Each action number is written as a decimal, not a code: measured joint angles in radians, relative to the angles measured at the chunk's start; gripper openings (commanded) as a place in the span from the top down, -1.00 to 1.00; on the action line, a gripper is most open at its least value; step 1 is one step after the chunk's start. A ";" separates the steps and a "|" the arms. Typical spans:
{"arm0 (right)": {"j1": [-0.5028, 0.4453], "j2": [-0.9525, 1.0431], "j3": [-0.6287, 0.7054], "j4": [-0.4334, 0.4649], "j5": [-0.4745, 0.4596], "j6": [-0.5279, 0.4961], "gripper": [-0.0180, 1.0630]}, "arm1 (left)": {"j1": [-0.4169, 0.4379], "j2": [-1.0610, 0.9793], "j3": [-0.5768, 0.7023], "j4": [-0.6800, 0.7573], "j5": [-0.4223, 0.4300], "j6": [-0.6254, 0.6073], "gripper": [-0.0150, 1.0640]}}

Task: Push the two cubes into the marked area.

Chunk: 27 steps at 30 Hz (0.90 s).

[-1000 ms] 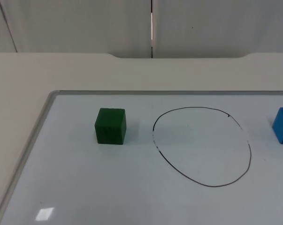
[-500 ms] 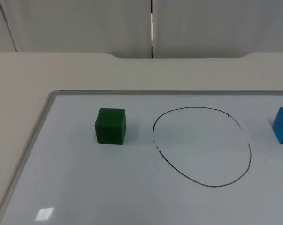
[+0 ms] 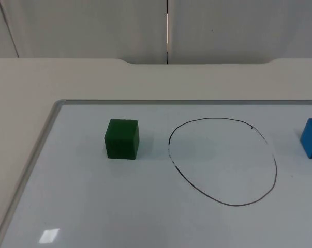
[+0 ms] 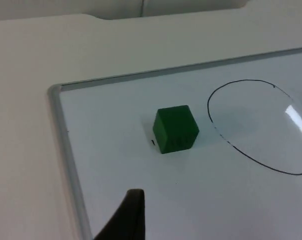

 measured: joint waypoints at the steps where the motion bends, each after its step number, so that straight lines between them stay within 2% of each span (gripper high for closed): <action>1: 0.000 0.000 0.000 0.000 0.000 0.000 -0.99 | 0.000 0.017 0.000 -0.022 0.000 0.032 -0.97; 6: 0.000 0.000 0.000 0.000 0.000 0.000 -0.99 | 0.000 0.103 0.000 -0.116 -0.008 0.121 -0.96; 8: 0.000 0.000 0.000 0.000 0.000 0.000 -0.99 | 0.000 0.119 0.000 -0.128 -0.009 0.132 -0.84; 9: 0.000 0.000 0.000 0.000 0.000 0.000 -0.99 | 0.000 0.138 0.000 -0.143 -0.009 0.144 -0.84; 12: 0.000 0.000 0.000 0.000 0.000 0.000 -0.99 | 0.000 0.175 0.000 -0.166 -0.011 0.170 -0.54; 13: 0.000 0.000 0.000 0.000 0.000 0.000 -0.99 | 0.000 0.190 0.000 -0.180 -0.012 0.181 -0.54; 16: 0.000 0.000 0.000 0.000 0.000 0.000 -0.99 | 0.000 0.236 0.000 -0.221 -0.016 0.205 -0.22; 17: 0.000 0.000 0.000 0.000 0.000 0.000 -0.99 | 0.000 0.249 0.000 -0.230 -0.022 0.212 -0.22; 20: 0.000 0.000 0.000 0.000 0.000 0.000 -0.99 | 0.000 0.296 0.000 -0.268 -0.045 0.241 0.20; 23: 0.000 0.000 0.000 0.000 0.000 0.000 -0.99 | 0.000 0.335 0.000 -0.339 -0.055 0.321 0.53; 25: 0.000 0.000 0.000 0.000 0.000 0.000 -0.99 | 0.000 0.348 0.000 -0.373 -0.057 0.358 0.58; 27: 0.000 0.000 0.000 0.000 0.000 0.000 -0.99 | 0.000 0.372 0.000 -0.432 -0.061 0.442 0.77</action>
